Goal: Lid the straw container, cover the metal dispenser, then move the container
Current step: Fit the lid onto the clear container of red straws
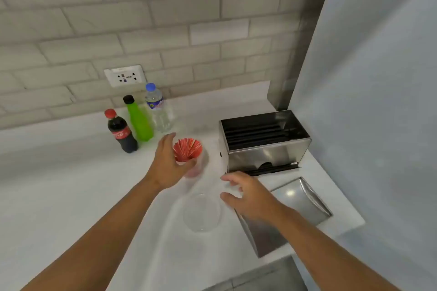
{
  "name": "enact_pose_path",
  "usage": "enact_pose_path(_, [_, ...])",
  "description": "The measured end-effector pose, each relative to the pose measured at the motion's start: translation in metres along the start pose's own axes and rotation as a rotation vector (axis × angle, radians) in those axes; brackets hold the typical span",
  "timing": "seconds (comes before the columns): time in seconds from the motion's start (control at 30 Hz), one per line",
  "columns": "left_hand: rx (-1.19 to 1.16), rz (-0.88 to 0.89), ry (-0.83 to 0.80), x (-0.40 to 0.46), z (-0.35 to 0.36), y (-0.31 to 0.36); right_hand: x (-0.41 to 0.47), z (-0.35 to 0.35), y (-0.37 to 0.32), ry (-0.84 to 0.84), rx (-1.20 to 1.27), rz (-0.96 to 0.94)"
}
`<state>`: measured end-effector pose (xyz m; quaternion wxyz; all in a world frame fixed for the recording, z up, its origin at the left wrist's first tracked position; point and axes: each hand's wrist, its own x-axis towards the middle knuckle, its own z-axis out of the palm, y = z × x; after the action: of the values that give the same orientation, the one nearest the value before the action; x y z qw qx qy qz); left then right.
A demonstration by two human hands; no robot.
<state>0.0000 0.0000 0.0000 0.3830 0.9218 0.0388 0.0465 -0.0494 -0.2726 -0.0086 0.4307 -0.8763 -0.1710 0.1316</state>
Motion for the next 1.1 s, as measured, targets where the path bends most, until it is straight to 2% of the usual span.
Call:
enact_pose_path(0.13, [-0.063,-0.101,-0.133,0.011,0.005,-0.019,0.017,0.035,-0.004,-0.136,-0.178,0.007])
enact_pose_path(0.37, [-0.234,-0.064,-0.094,0.014,0.011,-0.04,0.026,0.078,0.0,-0.396,-0.52,0.042])
enact_pose_path(0.57, [-0.365,-0.066,-0.125,0.009,0.012,-0.055,0.02,0.092,-0.005,-0.324,-0.651,-0.045])
enact_pose_path(0.7, [-0.405,-0.074,-0.102,0.005,0.015,-0.057,0.01,0.081,-0.021,-0.298,-0.575,-0.05])
enact_pose_path(0.93, [-0.467,-0.04,-0.015,-0.016,0.0,-0.031,-0.026,0.007,-0.042,-0.081,-0.224,0.027])
enact_pose_path(1.03, [-0.483,0.011,-0.048,-0.028,-0.012,-0.011,-0.037,-0.032,-0.041,-0.035,-0.206,0.019])
enact_pose_path(1.1, [-0.496,0.058,-0.073,-0.033,-0.018,0.002,-0.036,-0.054,-0.043,-0.027,-0.283,0.005])
